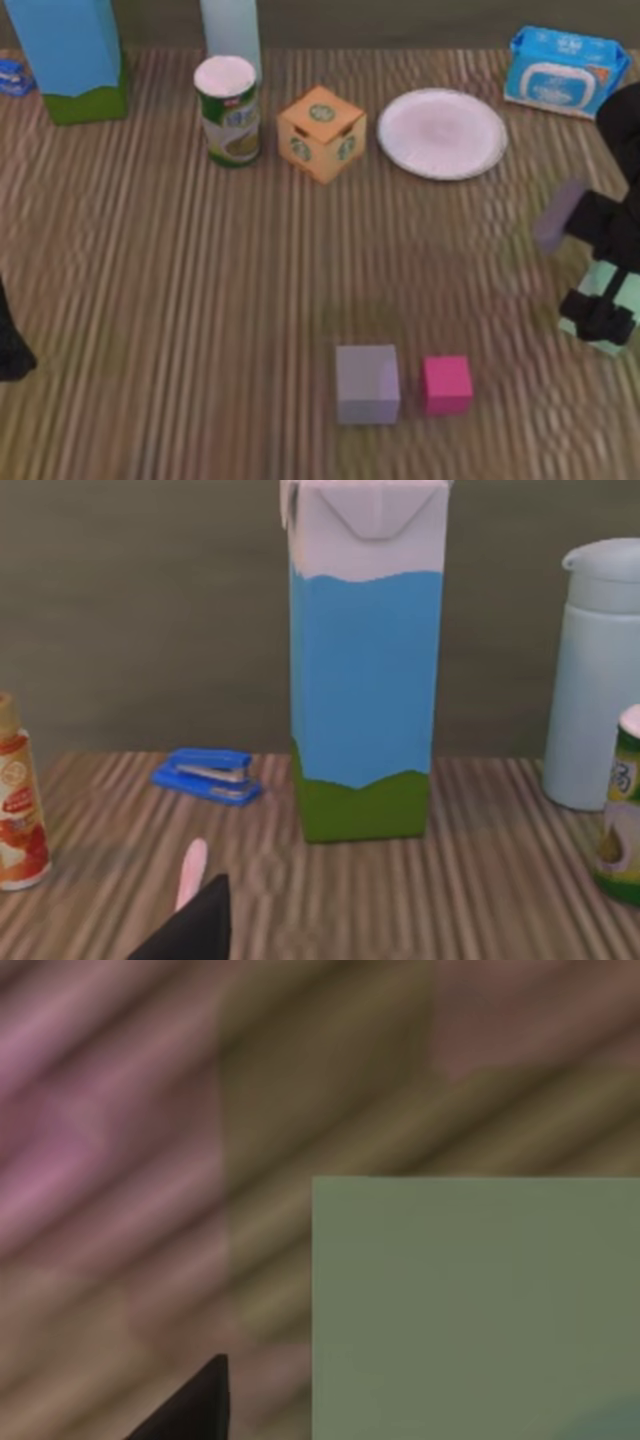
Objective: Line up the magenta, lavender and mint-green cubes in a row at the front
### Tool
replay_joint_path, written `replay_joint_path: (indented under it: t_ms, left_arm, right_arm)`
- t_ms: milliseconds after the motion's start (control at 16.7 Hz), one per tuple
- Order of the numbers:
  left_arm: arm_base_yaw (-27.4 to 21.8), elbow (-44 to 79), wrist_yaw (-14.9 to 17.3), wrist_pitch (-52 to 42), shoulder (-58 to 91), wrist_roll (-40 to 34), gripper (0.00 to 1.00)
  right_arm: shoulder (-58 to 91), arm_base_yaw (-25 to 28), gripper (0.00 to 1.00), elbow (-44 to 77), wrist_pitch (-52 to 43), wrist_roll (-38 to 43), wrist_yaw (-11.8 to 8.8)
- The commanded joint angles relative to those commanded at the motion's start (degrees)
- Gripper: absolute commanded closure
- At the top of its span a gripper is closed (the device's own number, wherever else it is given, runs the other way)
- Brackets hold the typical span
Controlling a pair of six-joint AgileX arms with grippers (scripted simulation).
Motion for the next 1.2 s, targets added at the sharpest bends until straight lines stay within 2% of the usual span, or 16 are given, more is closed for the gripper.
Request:
replay_joint_path:
  t_ms: [180, 420, 1200]
  left_arm:
    - [0.00, 0.00, 0.00, 0.00, 0.00, 0.00, 0.00]
    - [0.00, 0.00, 0.00, 0.00, 0.00, 0.00, 0.00]
    - [0.00, 0.00, 0.00, 0.00, 0.00, 0.00, 0.00]
  right_arm:
    - [2.15, 0.08, 0.00, -2.47, 4.18, 0.07, 0.01]
    - [2.25, 0.08, 0.00, -2.59, 4.37, 0.07, 0.02]
    - [2.25, 0.08, 0.98, -2.59, 4.37, 0.07, 0.02]
